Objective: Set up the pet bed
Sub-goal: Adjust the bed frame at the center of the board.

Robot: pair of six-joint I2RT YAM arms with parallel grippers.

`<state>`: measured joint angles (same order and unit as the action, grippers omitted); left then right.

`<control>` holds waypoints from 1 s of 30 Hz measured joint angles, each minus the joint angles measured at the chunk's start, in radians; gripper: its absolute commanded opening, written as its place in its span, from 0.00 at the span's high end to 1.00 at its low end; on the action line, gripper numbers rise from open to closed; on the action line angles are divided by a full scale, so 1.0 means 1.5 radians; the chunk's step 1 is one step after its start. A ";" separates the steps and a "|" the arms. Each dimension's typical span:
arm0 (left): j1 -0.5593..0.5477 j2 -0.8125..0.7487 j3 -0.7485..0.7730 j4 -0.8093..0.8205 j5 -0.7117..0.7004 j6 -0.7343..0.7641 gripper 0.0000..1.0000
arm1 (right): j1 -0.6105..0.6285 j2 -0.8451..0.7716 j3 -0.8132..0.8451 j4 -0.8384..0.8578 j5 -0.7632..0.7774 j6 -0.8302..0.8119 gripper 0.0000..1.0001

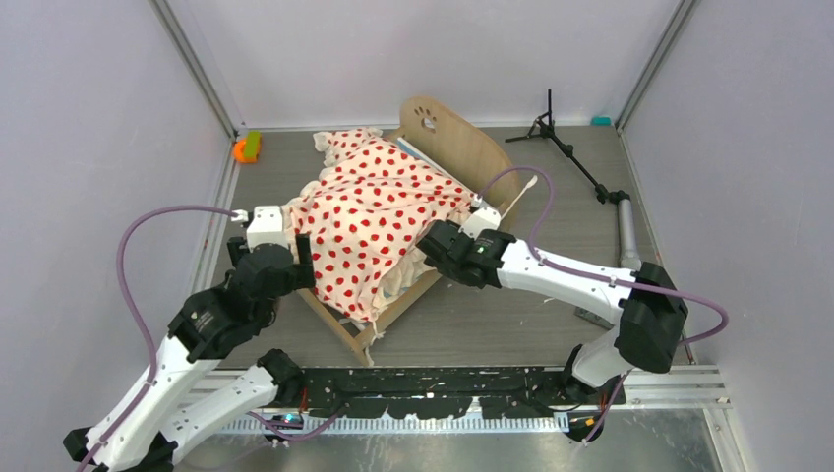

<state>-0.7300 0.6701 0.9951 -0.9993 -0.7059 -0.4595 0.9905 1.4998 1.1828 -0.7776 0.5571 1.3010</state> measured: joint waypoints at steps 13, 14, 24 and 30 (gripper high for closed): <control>0.000 -0.023 -0.001 0.000 -0.004 0.002 0.18 | -0.004 0.076 -0.001 0.043 0.009 0.030 0.73; 0.000 -0.023 -0.001 0.000 -0.005 0.002 0.18 | -0.007 0.077 0.004 0.036 0.004 0.026 0.79; 0.000 -0.034 -0.003 0.001 -0.013 0.003 0.17 | -0.155 0.068 0.023 0.001 -0.054 -0.134 1.00; 0.000 -0.038 -0.003 0.001 -0.013 0.003 0.16 | -0.186 0.077 0.071 -0.017 -0.064 -0.373 1.00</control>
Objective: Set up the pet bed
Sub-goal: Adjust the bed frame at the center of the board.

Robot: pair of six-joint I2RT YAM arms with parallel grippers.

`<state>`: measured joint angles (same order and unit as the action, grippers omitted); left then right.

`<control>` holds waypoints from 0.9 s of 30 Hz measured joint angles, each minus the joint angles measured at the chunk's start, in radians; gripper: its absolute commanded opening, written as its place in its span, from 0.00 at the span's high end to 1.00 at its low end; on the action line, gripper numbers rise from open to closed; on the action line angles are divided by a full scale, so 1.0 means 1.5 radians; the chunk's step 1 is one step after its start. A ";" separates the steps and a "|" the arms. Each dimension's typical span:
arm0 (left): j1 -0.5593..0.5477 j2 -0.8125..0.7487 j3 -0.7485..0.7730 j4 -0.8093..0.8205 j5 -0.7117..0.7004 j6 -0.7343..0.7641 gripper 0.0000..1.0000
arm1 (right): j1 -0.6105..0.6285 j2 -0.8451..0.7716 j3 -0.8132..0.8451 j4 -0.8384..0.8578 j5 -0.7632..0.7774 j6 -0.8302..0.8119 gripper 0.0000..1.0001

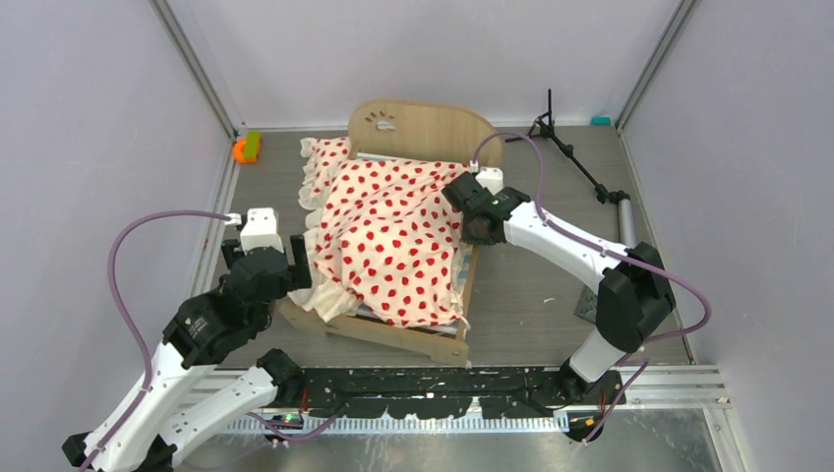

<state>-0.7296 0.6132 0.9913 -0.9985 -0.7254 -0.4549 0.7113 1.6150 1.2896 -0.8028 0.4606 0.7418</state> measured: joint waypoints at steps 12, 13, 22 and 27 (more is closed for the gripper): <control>0.000 0.010 0.016 0.004 0.021 0.014 0.15 | -0.060 0.019 -0.001 0.117 -0.099 -0.400 1.00; 0.000 0.016 0.022 0.008 0.026 0.017 0.15 | -0.070 0.021 -0.001 0.126 -0.108 -0.417 1.00; 0.001 0.124 0.065 0.071 0.069 0.070 0.11 | -0.170 0.170 0.174 0.110 -0.184 -0.593 0.67; 0.012 0.229 0.146 0.109 0.098 0.096 0.11 | -0.178 0.182 0.241 0.109 -0.169 -0.601 0.36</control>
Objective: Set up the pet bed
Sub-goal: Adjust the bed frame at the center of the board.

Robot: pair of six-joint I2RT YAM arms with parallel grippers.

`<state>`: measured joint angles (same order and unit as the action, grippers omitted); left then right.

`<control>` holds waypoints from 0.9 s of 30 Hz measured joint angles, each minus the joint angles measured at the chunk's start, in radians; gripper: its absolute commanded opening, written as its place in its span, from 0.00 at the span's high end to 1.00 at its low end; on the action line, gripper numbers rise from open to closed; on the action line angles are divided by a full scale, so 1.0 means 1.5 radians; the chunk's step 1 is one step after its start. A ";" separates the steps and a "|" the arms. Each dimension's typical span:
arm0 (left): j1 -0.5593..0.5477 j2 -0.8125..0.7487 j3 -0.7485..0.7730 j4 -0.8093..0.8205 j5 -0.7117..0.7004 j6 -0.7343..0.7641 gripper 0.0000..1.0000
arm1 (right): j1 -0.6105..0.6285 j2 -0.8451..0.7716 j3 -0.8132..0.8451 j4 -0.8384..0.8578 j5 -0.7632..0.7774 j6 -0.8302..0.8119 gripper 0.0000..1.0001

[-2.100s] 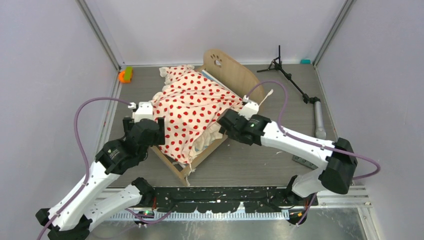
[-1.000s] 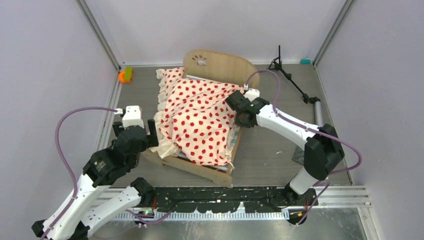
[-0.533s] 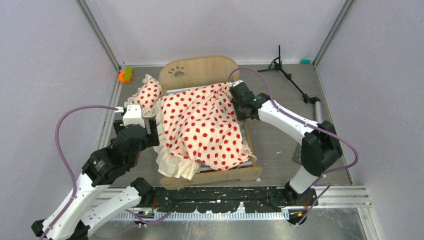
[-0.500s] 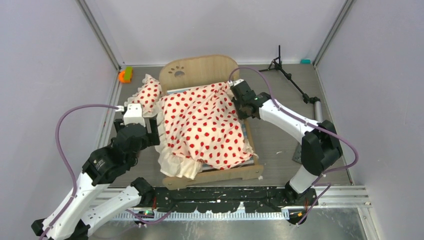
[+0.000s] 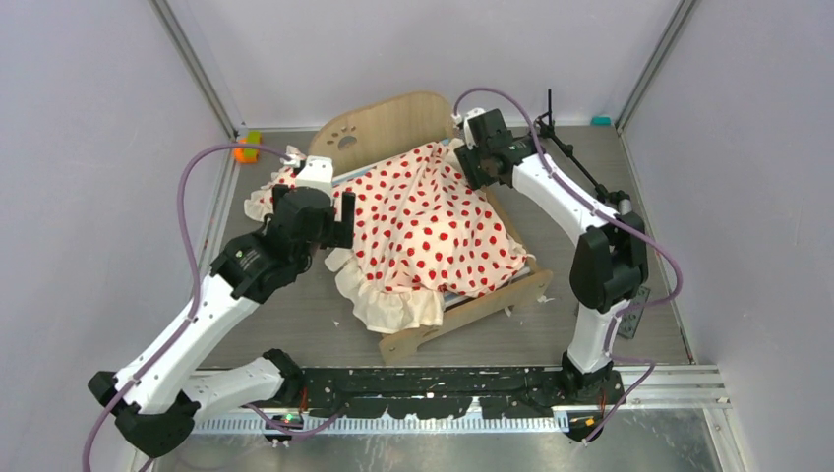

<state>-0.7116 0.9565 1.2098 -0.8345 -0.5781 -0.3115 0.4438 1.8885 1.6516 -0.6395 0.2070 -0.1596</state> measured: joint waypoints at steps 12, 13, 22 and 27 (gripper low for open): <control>0.075 -0.033 -0.036 0.011 0.045 0.011 0.11 | 0.001 -0.269 -0.036 -0.114 0.187 0.464 0.22; 0.075 -0.042 -0.043 0.011 0.045 0.011 0.11 | 0.005 -0.304 -0.066 -0.125 0.189 0.504 0.21; 0.075 -0.074 -0.122 0.001 0.036 0.008 0.11 | 0.292 -0.487 -0.190 -0.353 0.303 0.961 0.19; 0.075 -0.098 -0.156 -0.003 0.031 -0.001 0.11 | 0.429 -0.390 -0.124 -0.516 0.349 1.205 0.19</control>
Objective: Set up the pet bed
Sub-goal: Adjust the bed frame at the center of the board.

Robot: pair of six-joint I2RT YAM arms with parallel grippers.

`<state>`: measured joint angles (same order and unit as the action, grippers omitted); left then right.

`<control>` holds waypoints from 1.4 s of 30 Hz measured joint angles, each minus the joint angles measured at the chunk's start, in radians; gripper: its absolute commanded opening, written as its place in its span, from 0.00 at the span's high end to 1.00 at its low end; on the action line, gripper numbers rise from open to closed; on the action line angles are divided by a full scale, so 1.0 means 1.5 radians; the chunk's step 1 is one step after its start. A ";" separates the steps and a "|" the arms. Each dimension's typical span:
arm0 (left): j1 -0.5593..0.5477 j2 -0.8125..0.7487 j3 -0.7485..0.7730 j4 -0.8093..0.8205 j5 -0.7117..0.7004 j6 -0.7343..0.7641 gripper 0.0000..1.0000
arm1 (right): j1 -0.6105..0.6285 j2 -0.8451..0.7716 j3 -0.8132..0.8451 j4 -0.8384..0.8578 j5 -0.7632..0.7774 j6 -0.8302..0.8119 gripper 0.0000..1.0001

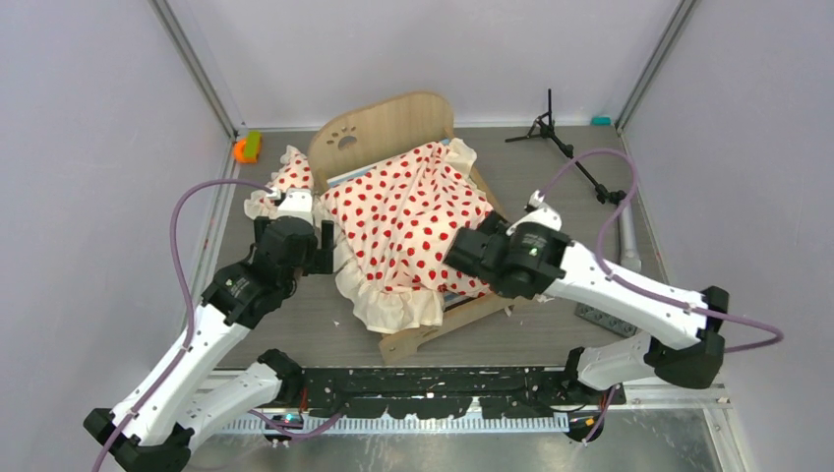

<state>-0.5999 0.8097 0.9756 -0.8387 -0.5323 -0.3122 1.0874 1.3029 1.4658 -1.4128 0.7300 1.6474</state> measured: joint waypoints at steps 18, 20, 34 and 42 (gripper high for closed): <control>0.000 -0.006 -0.003 0.000 -0.006 -0.002 0.12 | 0.151 0.028 -0.214 -0.022 -0.024 0.267 0.35; 0.000 -0.006 -0.004 0.000 -0.006 -0.002 0.12 | 0.151 0.006 -0.235 -0.001 -0.021 0.270 0.34; 0.000 -0.006 -0.005 0.000 -0.009 -0.003 0.12 | 0.018 0.001 -0.287 0.082 -0.050 0.258 0.63; 0.000 -0.006 -0.005 -0.001 -0.011 -0.006 0.12 | -0.139 -0.010 -0.287 0.155 -0.058 0.027 0.99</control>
<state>-0.5995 0.8001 0.9676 -0.8394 -0.5488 -0.3210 0.8787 1.2881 1.0359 -1.1805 0.6434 1.6875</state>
